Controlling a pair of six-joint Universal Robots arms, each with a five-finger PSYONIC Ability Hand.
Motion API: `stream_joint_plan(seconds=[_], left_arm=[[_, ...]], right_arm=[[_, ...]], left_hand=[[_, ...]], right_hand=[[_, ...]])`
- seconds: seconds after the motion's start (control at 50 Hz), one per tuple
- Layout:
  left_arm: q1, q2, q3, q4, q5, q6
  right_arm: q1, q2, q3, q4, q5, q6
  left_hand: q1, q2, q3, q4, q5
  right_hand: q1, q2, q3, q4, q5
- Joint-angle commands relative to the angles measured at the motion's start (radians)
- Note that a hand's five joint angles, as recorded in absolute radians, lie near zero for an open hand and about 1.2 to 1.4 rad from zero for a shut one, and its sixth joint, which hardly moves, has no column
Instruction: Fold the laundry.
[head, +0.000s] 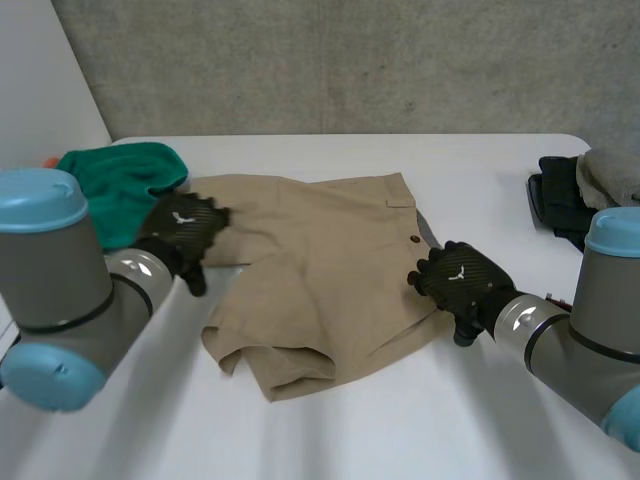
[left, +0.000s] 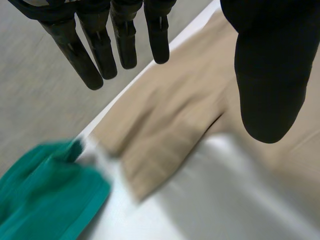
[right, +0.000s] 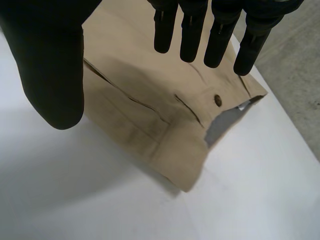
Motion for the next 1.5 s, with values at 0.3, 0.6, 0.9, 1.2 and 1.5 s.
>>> stream_joint_plan(seconds=[0.3,0.6,0.9,1.2,1.5], left_arm=[[-0.396,-0.061,0.006,-0.059,-0.038,-0.026],[-0.288,-0.213,0.117,0.058,-0.386,0.011],[-0.152,-0.054,-0.035,0.073,-0.393,0.046],[-0.217,0.170,-0.207,0.069,-0.250,0.029],[-0.346,0.107,-0.213,-0.175,-0.299,0.021]], right_arm=[[-0.007,0.077,-0.027,-0.092,0.035,-0.019],[-0.003,0.081,-0.027,-0.089,0.035,-0.011],[-0.001,0.081,-0.020,-0.094,0.017,-0.005],[-0.018,0.121,-0.035,-0.150,0.015,-0.005],[-0.012,0.072,-0.032,-0.135,0.021,0.087]], left_hand=[[0.004,0.010,0.006,0.015,0.018],[0.098,0.103,0.100,0.109,0.111],[-0.060,-0.055,-0.058,-0.049,-0.047],[0.028,0.033,0.029,0.038,0.041],[0.254,0.259,0.256,0.264,0.267]], right_hand=[[0.075,0.097,0.073,0.075,-0.102],[0.075,0.097,0.073,0.075,-0.102],[0.081,0.103,0.079,0.081,-0.096],[1.038,1.060,1.036,1.037,0.860],[1.039,1.061,1.037,1.038,0.861]])
